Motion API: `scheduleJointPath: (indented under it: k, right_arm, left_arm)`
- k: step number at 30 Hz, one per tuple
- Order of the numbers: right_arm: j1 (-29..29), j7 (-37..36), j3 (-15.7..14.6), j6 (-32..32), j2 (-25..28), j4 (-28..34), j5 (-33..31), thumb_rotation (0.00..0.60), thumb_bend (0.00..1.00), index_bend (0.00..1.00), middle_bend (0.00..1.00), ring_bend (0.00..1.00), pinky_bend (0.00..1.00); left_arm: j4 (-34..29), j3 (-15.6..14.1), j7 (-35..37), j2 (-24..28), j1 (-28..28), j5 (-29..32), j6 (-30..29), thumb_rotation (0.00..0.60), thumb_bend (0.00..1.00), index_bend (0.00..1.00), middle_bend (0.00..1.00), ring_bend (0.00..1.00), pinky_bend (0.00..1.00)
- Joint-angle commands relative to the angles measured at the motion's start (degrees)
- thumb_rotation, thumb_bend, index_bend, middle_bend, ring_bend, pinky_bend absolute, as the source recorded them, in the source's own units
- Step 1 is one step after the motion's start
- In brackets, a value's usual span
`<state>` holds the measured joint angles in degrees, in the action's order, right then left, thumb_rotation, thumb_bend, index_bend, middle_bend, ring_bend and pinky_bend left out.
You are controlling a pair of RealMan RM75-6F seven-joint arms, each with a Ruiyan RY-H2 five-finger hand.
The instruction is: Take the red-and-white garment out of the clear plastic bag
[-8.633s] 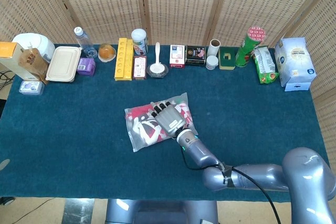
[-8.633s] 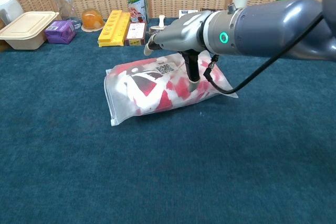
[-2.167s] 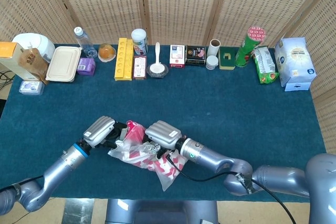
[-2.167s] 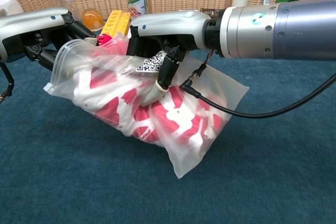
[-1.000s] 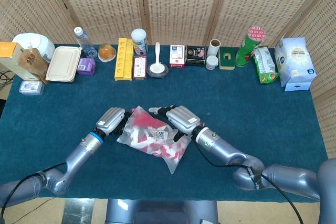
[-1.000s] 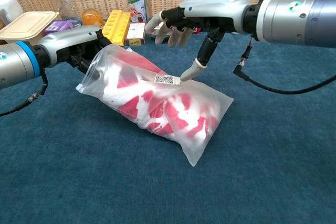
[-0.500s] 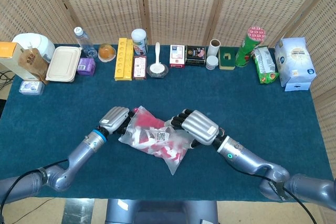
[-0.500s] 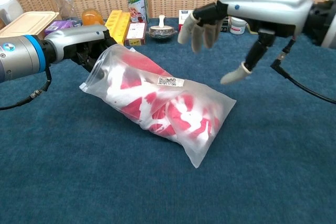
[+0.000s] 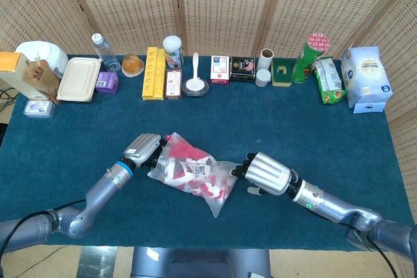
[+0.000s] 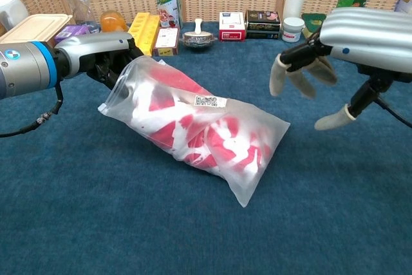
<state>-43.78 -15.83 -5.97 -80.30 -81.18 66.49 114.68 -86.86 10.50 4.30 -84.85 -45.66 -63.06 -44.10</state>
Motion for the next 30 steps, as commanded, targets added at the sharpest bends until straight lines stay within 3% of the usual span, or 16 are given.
scheduleJointPath:
  k: [1, 4, 8, 11, 15, 30]
  right_arm:
    - [0.43, 0.31, -2.28, -3.5, -1.69, -3.22, 4.31, 0.6, 0.03, 0.41, 0.66, 0.76, 0.67]
    - [0.09, 2.6, -3.08, -5.1, -2.93, -4.78, 7.12, 0.6, 0.02, 0.41, 0.7, 0.82, 0.72]
    - [-0.82, 5.58, -3.41, -6.11, -5.04, -6.34, 9.75, 0.6, 0.0, 0.42, 0.83, 0.98, 0.92]
    - [-1.32, 6.59, -3.38, -6.28, -5.92, -6.77, 10.45, 0.6, 0.0, 0.44, 0.92, 1.0, 1.0]
    - [-2.79, 8.77, -2.77, -5.51, -7.88, -7.14, 11.22, 0.598, 0.0, 0.46, 0.97, 1.0, 1.0]
    - [-5.65, 13.62, -3.71, -0.7, -9.78, -7.35, 11.63, 0.599, 0.02, 0.48, 0.98, 1.0, 1.0]
  left_arm:
    - [-0.88, 0.26, -1.26, -0.05, -0.11, 1.57, -0.43, 0.6, 0.48, 0.88, 1.0, 1.0, 1.0]
    - [-1.48, 0.32, -2.43, -0.11, -0.33, 2.75, -0.57, 0.6, 0.48, 0.88, 1.0, 1.0, 1.0]
    - [-2.54, 0.27, -4.06, -0.15, -0.49, 4.42, -0.97, 0.6, 0.47, 0.88, 1.0, 1.0, 1.0]
    - [-3.06, 0.24, -4.81, -0.05, -0.53, 5.09, -1.22, 0.6, 0.47, 0.88, 1.0, 1.0, 1.0]
    - [-4.12, 0.21, -5.97, 0.2, -0.54, 6.38, -1.73, 0.6, 0.47, 0.88, 1.0, 1.0, 1.0]
    - [-5.98, 0.22, -7.13, 0.86, -0.56, 8.03, -2.3, 0.6, 0.47, 0.88, 1.0, 1.0, 1.0]
